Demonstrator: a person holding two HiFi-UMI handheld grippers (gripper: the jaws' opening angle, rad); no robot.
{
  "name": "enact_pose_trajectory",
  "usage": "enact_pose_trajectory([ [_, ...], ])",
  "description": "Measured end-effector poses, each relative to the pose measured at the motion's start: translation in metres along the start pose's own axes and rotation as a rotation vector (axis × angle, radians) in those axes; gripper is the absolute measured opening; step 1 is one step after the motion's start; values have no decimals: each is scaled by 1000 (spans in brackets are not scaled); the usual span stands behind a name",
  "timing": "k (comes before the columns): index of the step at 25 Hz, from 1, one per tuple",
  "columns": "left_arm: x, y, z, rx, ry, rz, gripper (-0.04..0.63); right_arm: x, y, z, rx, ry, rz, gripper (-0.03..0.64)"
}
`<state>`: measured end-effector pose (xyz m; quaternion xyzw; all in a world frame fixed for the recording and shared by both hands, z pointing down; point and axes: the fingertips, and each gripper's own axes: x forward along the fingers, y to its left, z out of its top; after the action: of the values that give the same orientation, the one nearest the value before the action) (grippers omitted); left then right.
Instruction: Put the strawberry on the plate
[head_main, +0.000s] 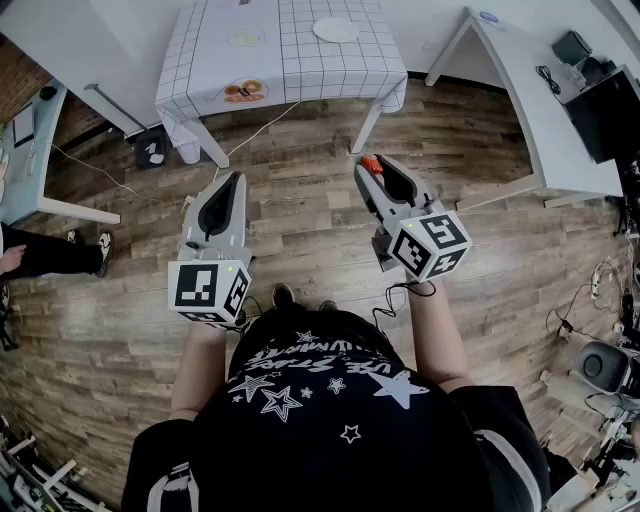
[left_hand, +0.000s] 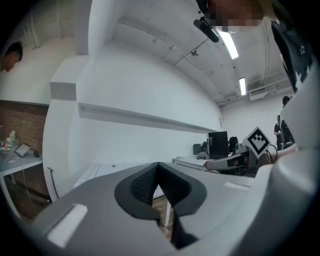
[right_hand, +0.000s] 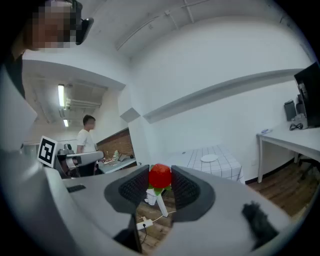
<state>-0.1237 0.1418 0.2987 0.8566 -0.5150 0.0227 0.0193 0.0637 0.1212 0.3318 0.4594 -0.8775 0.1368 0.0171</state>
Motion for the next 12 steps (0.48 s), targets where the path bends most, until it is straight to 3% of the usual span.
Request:
enact_pose_trajectory([
  [7, -22, -15, -4, 33, -7, 8, 9, -20, 11, -4, -24, -4, 24, 146],
  [12, -38, -17, -10, 13, 14, 38, 9, -36, 18, -5, -37, -6, 44, 146],
])
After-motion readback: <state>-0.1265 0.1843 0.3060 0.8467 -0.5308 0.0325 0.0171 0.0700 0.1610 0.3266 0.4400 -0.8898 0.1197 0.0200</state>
